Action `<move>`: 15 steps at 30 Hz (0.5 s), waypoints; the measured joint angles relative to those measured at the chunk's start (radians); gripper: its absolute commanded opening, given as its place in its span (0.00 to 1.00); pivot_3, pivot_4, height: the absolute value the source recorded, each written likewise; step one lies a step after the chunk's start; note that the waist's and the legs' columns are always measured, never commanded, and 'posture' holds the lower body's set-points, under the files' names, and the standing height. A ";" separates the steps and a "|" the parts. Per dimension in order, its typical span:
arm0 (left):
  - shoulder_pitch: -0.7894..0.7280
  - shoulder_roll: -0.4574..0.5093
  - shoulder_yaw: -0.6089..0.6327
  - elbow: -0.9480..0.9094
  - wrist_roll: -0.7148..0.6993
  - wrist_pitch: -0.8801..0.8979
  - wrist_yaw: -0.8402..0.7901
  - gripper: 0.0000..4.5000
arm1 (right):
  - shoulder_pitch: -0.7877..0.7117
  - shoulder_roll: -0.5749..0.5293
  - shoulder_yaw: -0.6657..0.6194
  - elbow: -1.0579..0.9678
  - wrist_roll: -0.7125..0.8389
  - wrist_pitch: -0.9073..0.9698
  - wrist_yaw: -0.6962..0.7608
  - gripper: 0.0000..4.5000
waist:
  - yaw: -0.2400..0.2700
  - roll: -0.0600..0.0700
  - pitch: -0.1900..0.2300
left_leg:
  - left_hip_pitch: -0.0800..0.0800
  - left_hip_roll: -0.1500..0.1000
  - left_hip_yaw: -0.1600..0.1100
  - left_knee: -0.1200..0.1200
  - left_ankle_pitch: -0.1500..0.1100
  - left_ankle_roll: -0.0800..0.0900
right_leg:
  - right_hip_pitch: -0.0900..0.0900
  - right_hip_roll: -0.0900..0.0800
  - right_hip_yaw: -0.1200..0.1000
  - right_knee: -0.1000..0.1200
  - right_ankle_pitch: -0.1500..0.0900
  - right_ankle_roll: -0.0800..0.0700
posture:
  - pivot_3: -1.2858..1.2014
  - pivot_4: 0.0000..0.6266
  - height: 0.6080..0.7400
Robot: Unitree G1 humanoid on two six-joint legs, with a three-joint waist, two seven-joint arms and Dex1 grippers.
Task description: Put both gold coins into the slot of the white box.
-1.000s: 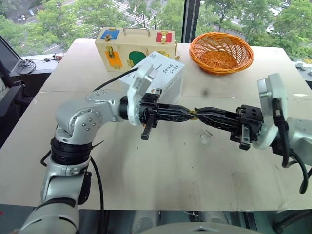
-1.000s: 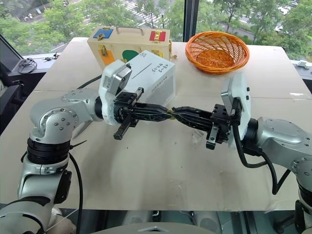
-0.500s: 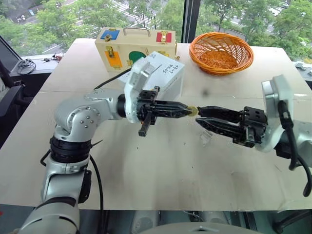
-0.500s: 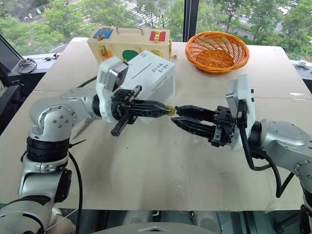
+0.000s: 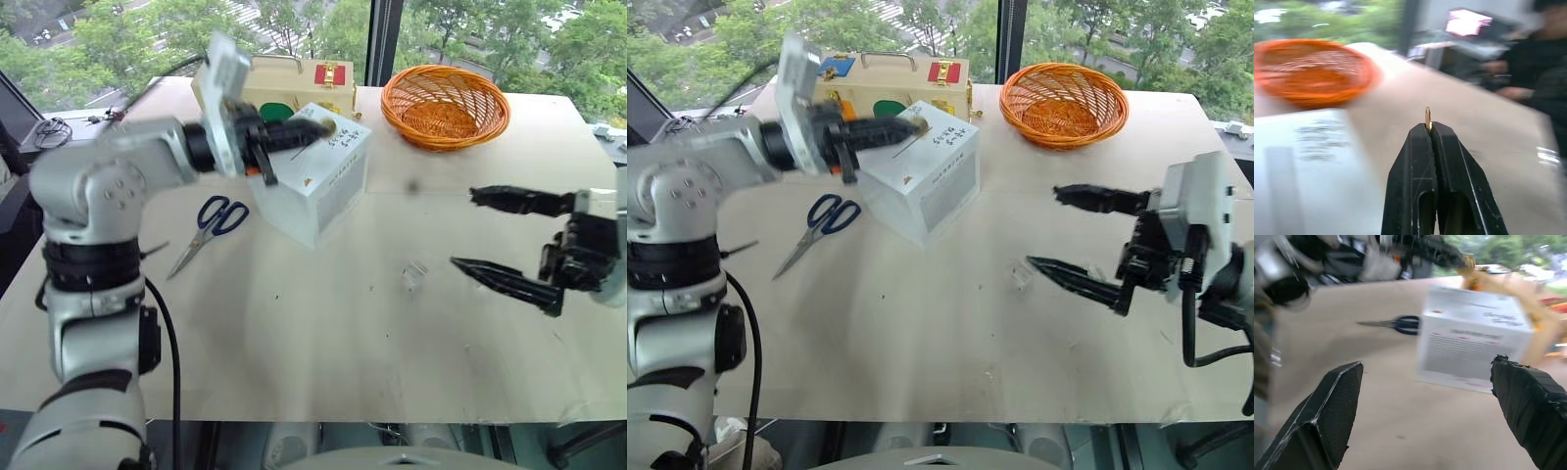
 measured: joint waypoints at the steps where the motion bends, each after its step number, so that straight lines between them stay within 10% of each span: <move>1: -0.065 0.013 -0.032 0.051 0.022 0.058 0.014 0.00 | 0.010 -0.006 -0.018 0.007 -0.023 -0.009 0.019 0.99 | 0.001 0.000 0.000 | 0.000 0.000 -0.001 0.000 0.000 0.000 | 0.000 0.000 -0.001 0.000 0.000 0.001 | 0.52 0.24 1.00; 15: -0.285 -0.030 -0.295 0.385 0.287 0.178 0.004 0.00 | 0.008 0.030 -0.049 0.023 -0.061 -0.034 -0.018 0.99 | 0.001 0.000 0.000 | -0.001 0.000 0.000 -0.001 0.000 0.000 | -0.001 0.000 0.000 0.000 0.000 0.000 | 0.52 0.24 1.00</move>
